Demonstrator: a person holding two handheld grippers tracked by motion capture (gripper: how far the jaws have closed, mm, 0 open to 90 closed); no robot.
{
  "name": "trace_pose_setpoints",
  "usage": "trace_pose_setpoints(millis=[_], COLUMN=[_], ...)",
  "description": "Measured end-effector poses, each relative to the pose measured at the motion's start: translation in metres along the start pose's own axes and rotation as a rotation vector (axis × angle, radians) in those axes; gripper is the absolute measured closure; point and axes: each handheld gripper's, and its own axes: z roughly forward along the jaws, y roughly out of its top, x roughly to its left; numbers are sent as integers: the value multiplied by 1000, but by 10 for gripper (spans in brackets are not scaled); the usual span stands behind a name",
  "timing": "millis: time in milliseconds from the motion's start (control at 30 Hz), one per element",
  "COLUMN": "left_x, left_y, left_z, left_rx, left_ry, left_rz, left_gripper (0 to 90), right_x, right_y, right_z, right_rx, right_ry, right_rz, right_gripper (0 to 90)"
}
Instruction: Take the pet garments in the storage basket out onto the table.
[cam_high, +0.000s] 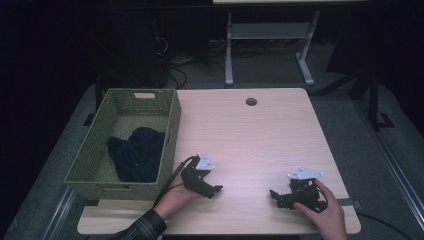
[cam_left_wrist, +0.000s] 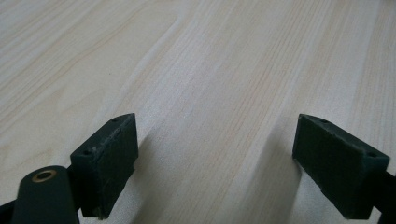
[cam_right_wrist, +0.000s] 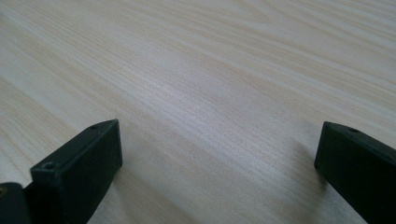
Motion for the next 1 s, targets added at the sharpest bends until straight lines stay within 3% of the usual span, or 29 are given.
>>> trace_pose_setpoints(millis=[1000], left_x=[-1], left_y=[9], left_z=[-11], left_rx=[-3], left_ry=[-7], left_rz=[13], left_gripper=[139], right_x=[0], right_y=[0], right_z=[0], right_rx=[1], right_ry=[2], right_rz=[-5], right_gripper=[4])
